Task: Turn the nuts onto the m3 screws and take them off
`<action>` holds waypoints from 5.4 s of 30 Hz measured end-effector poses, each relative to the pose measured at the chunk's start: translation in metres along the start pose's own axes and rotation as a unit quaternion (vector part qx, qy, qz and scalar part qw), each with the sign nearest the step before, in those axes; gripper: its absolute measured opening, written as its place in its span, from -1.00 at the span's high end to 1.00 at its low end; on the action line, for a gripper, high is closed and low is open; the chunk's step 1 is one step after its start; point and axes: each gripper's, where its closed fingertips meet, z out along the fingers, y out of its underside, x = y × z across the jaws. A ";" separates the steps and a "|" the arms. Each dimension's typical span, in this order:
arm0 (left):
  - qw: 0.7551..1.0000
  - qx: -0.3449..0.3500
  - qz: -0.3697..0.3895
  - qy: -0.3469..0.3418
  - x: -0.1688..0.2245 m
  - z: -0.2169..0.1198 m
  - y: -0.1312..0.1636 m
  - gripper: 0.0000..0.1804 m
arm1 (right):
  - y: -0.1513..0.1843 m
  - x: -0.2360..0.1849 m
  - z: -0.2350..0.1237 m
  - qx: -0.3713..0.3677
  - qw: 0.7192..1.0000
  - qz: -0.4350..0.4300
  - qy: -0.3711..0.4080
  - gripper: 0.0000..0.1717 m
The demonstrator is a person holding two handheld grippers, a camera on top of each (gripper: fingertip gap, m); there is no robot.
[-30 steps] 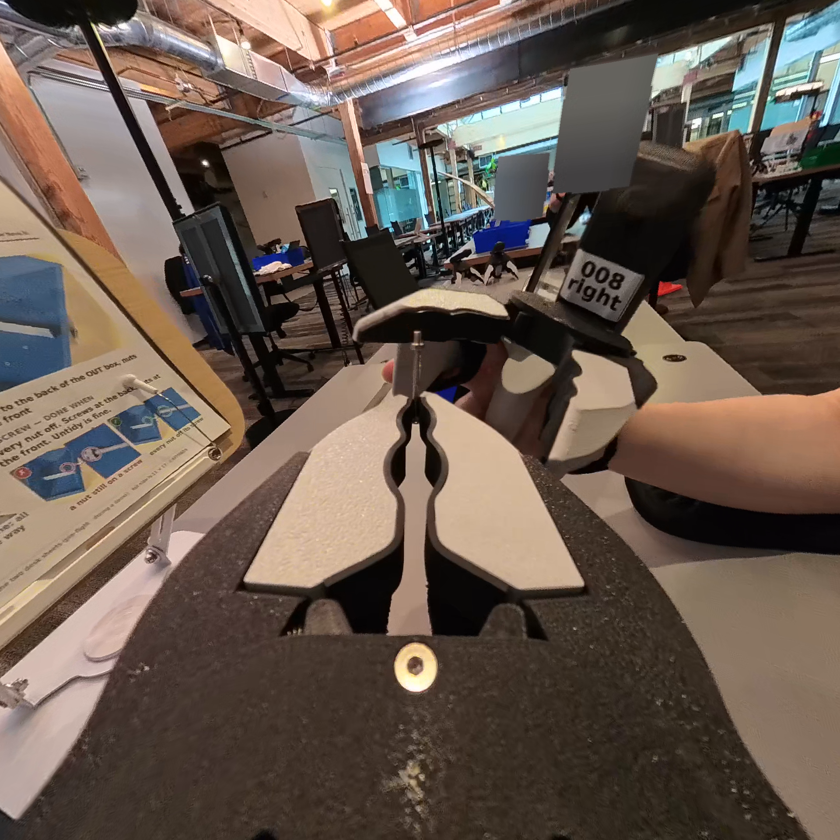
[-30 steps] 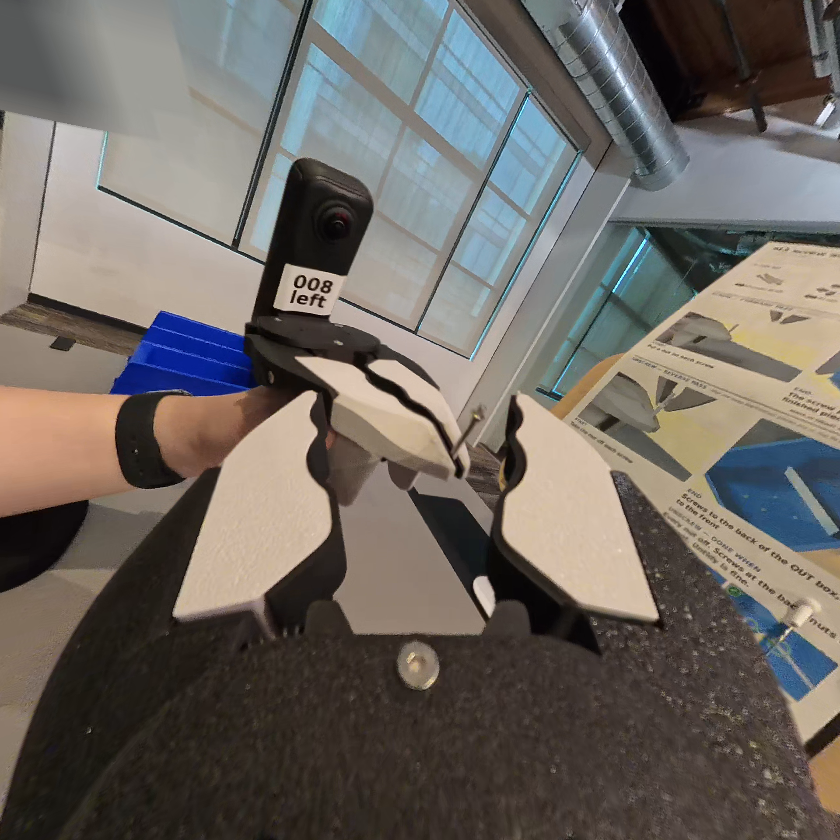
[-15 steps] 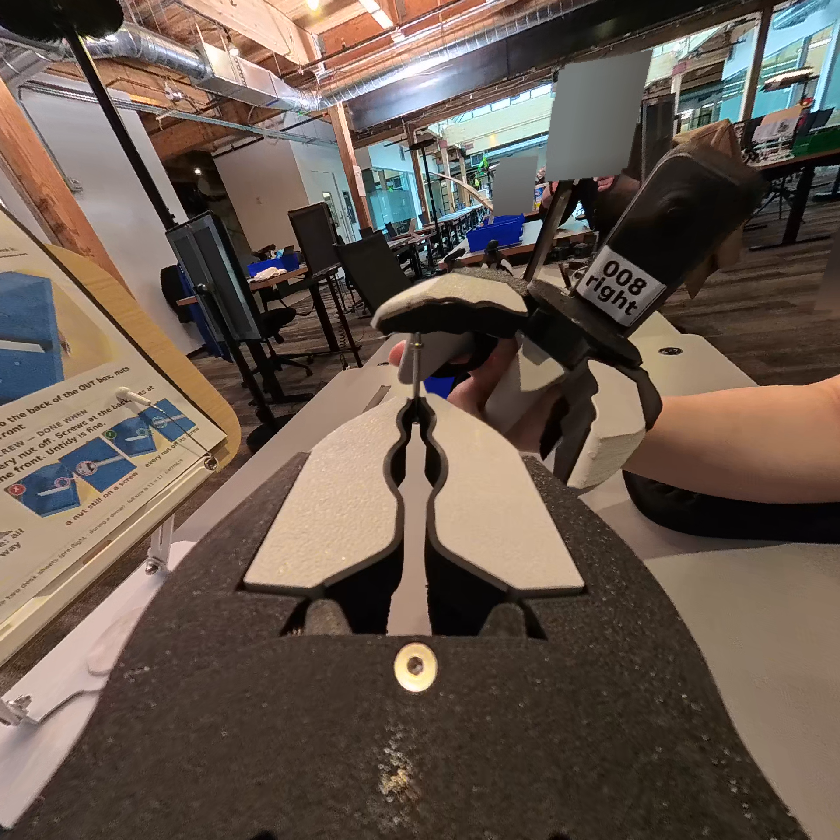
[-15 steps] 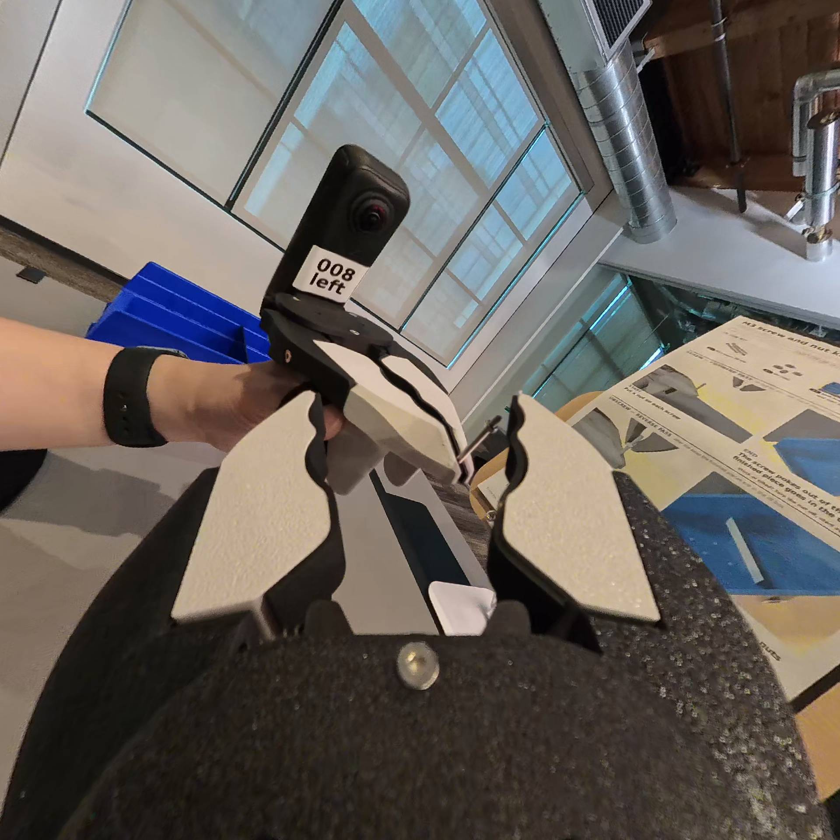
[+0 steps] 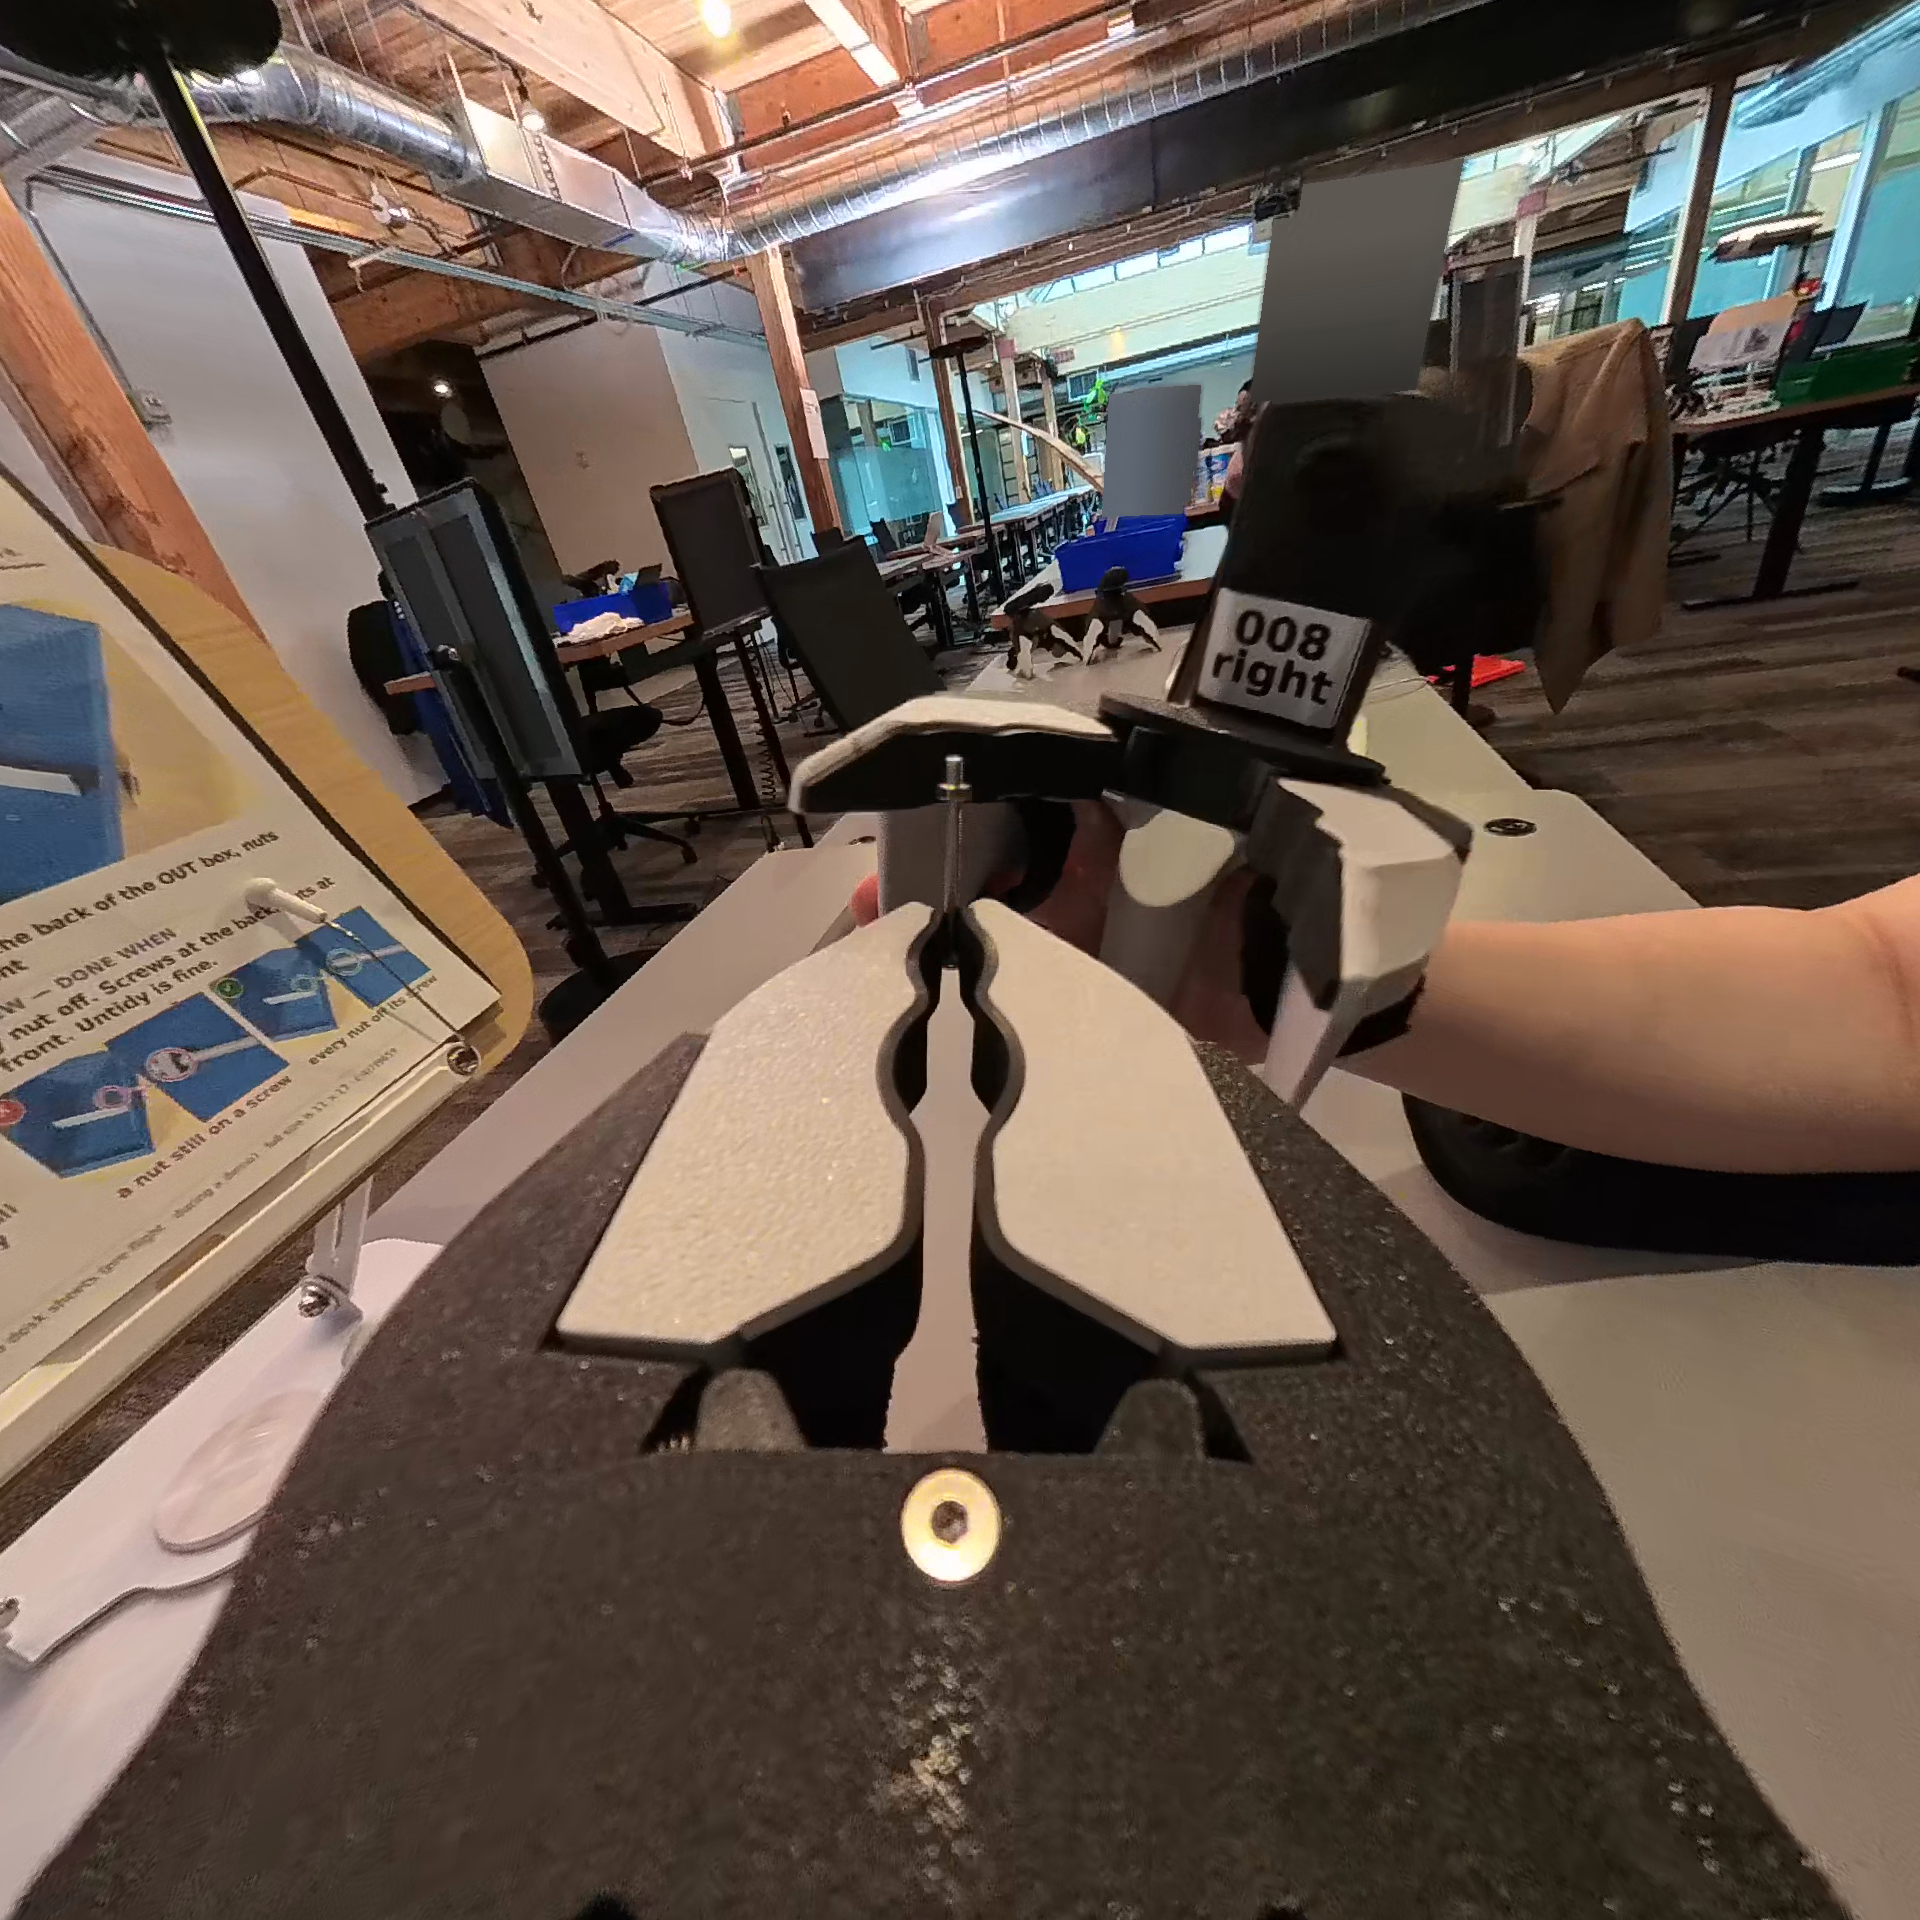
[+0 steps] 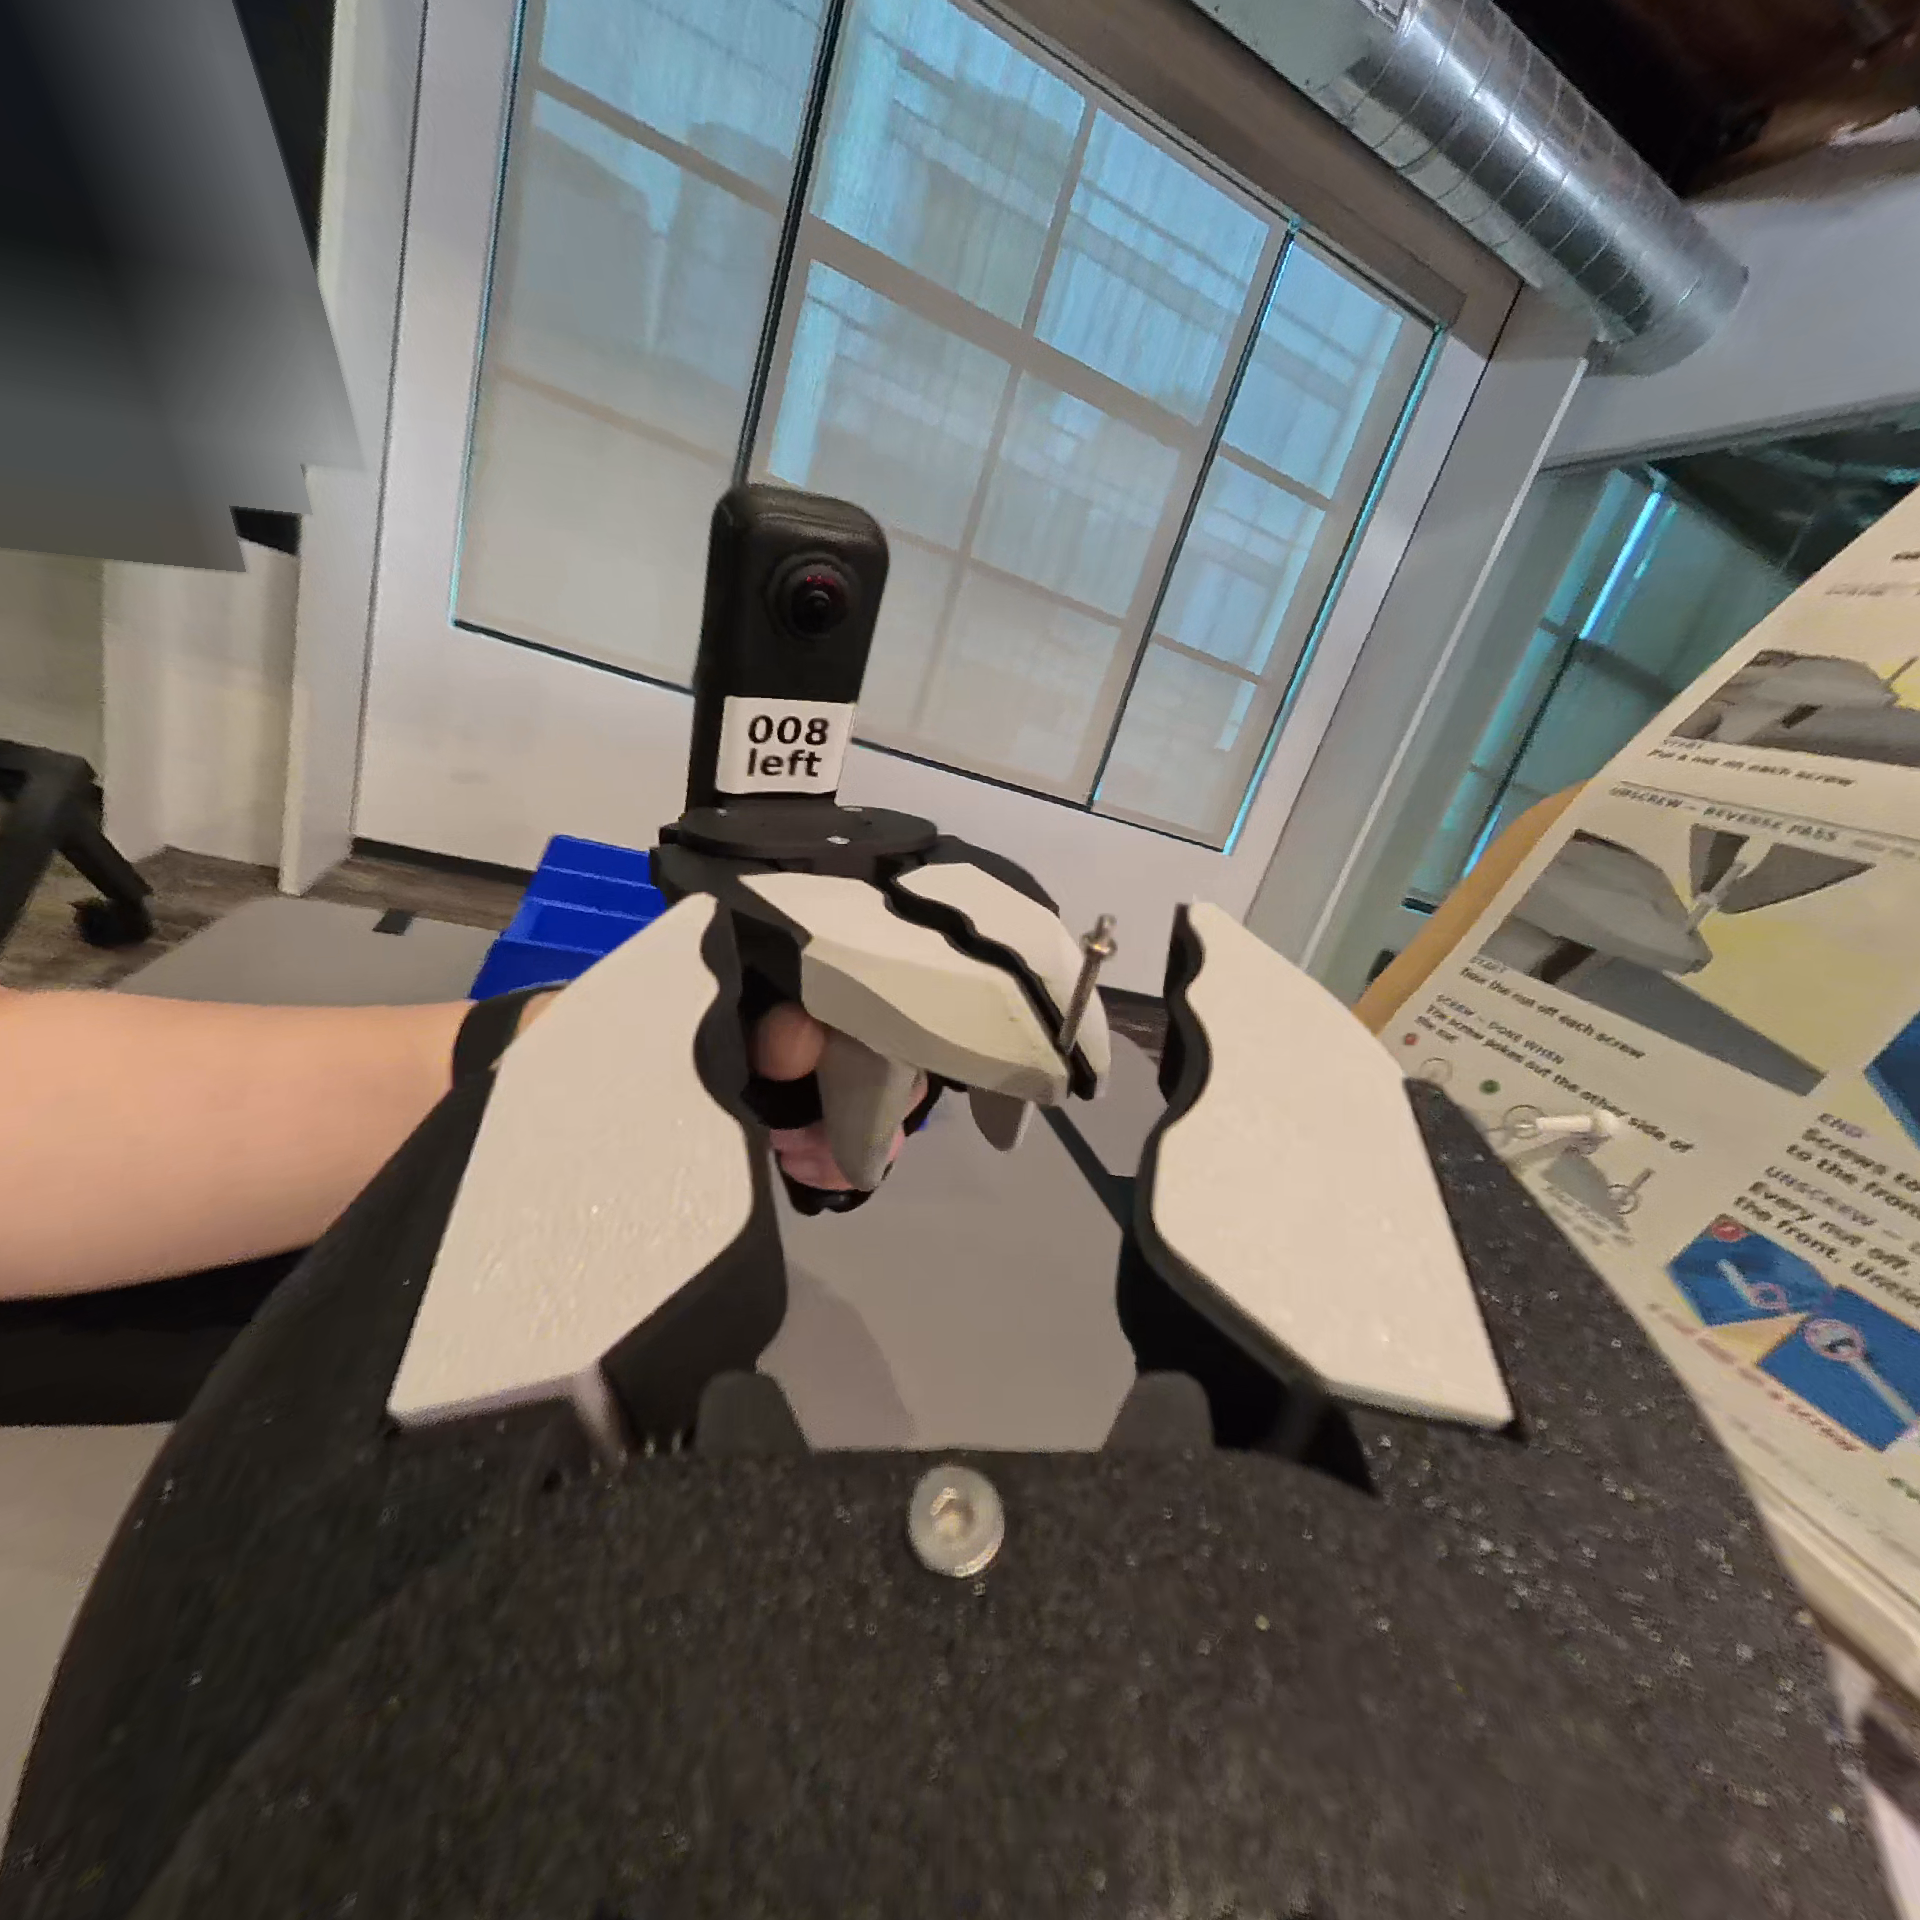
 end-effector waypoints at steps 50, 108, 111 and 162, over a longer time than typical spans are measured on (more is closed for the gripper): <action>0.998 0.032 -0.046 -0.011 -0.011 -0.007 -0.009 0.98 | -0.020 0.014 -0.016 0.084 0.980 0.176 -0.049 0.07; 1.000 0.009 -0.008 -0.009 -0.003 -0.001 -0.001 0.98 | 0.004 0.001 -0.006 0.021 0.998 0.056 -0.027 0.15; 1.000 0.004 -0.002 0.014 0.008 0.006 0.000 0.98 | 0.001 -0.001 -0.003 0.027 0.997 0.060 -0.028 0.12; 0.999 0.019 -0.028 -0.010 -0.005 -0.001 -0.007 0.98 | -0.006 0.005 -0.010 0.023 0.999 0.035 -0.019 0.17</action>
